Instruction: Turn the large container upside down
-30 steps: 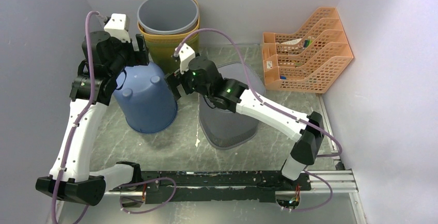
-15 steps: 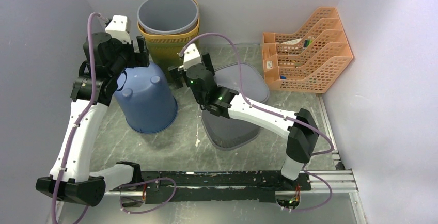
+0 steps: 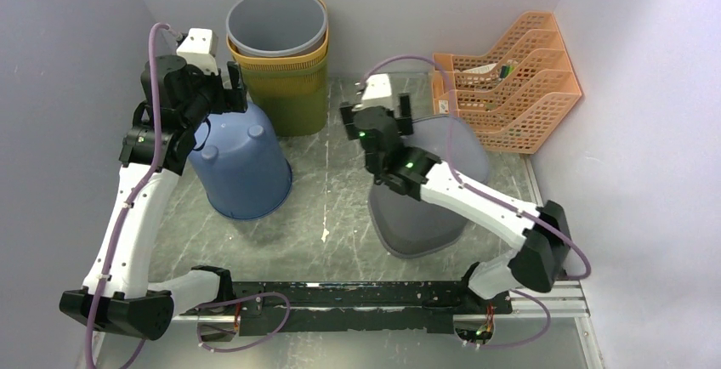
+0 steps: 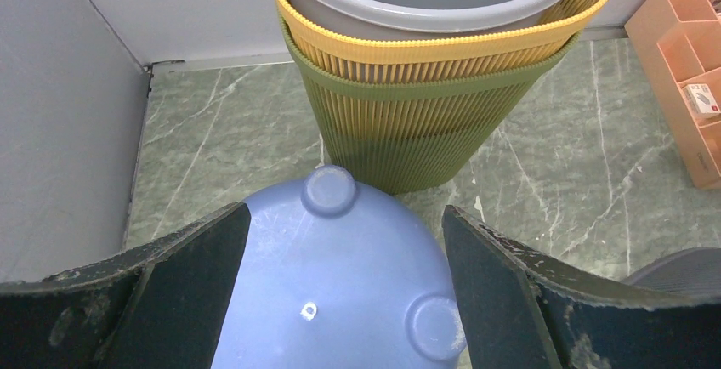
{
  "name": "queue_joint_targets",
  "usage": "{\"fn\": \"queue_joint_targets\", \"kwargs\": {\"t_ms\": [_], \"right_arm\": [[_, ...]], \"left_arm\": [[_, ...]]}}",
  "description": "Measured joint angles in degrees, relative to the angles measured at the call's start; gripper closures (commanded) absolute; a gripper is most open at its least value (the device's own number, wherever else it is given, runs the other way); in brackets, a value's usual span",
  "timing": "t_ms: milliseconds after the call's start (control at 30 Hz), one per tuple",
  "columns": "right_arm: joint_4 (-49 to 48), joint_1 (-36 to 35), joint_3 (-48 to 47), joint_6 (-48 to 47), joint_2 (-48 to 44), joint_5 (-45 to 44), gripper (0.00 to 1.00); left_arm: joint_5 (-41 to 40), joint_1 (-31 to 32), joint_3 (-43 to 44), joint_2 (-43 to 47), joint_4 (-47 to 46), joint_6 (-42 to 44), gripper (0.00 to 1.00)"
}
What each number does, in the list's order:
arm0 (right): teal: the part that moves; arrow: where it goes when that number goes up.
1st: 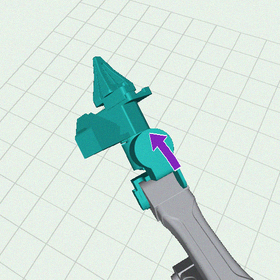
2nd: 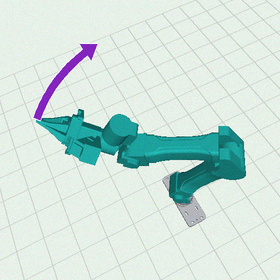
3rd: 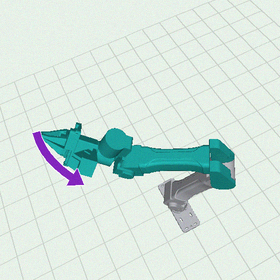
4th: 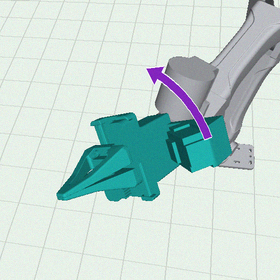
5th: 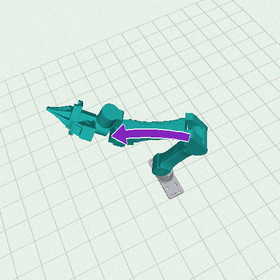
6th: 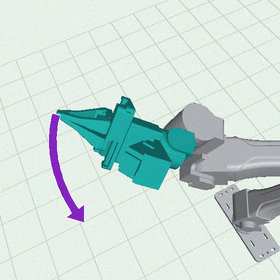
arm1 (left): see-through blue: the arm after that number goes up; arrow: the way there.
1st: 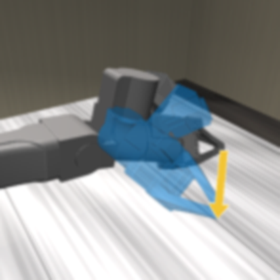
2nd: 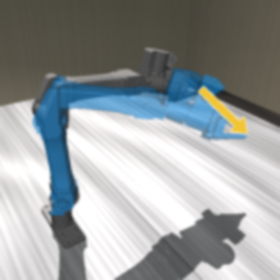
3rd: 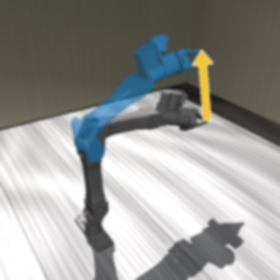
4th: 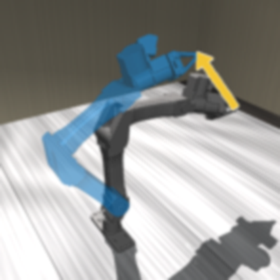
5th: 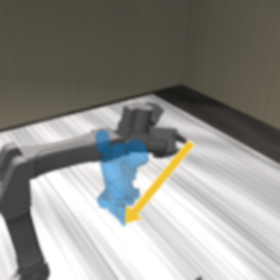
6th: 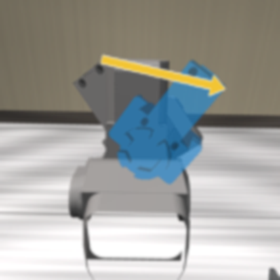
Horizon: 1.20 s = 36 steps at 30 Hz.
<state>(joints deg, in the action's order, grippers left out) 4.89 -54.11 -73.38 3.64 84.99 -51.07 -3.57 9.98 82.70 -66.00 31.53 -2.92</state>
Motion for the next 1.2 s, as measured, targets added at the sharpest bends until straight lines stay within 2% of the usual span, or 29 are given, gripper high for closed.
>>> {"fn": "queue_joint_targets", "kwargs": {"t_ms": [300,467,700,967,1200], "right_arm": [[-1.55,19.93,8.90,1.60,-10.54,0.39,0.00],[-0.68,24.63,8.79,-0.28,-10.84,1.99,0.00],[5.05,22.10,5.35,-2.38,-10.03,6.64,0.00],[9.25,7.65,-5.16,-6.21,-5.88,9.55,0.00],[9.77,3.65,-8.33,-5.40,-1.75,13.81,0.00]], "left_arm": [[0.59,0.00,-0.70,0.02,-0.33,-0.02,0.04],[0.59,0.00,-0.85,0.28,-0.31,0.15,0.04],[0.57,0.00,-0.90,1.14,-0.28,0.61,0.05],[0.57,0.00,-0.90,1.16,-0.28,0.59,0.04],[0.57,0.00,-0.90,1.16,-0.28,0.59,0.05]]}}
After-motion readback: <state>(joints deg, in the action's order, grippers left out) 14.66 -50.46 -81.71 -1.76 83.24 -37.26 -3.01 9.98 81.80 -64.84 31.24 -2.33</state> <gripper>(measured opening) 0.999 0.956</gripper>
